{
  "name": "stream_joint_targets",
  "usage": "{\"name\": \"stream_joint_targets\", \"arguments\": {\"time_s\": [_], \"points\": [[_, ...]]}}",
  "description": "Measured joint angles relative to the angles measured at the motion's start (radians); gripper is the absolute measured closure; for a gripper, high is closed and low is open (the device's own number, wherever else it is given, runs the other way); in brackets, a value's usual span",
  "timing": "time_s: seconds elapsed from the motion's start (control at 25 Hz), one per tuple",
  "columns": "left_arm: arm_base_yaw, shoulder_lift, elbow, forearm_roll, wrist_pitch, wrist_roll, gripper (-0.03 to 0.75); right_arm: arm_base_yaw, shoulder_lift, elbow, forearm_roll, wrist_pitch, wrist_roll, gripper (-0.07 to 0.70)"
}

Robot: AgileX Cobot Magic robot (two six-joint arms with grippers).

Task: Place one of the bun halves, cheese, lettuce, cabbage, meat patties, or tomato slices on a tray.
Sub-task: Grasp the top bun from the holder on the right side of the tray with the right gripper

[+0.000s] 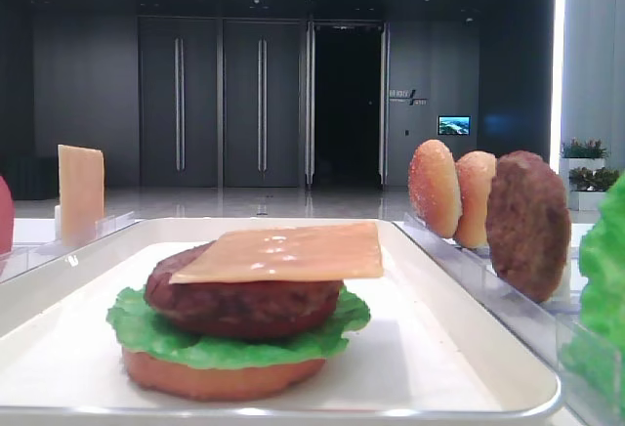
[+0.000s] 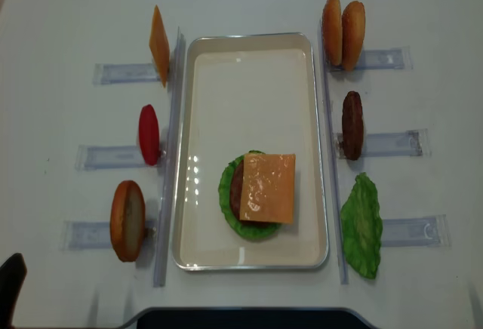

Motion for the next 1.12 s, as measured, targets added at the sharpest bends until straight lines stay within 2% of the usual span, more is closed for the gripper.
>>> {"name": "stream_joint_targets", "arguments": {"time_s": [0.4,0.8,1.12], "points": [[0.000,0.000,0.000,0.000,-0.001,0.000,0.349,0.000,0.000,0.000,0.001,0.000,0.000,0.090],[0.000,0.000,0.000,0.000,-0.001,0.000,0.365,0.000,0.000,-0.003,-0.007,-0.012,-0.010,0.090],[0.000,0.000,0.000,0.000,-0.001,0.000,0.430,0.000,0.248,-0.011,0.035,-0.015,-0.011,0.090]]}}
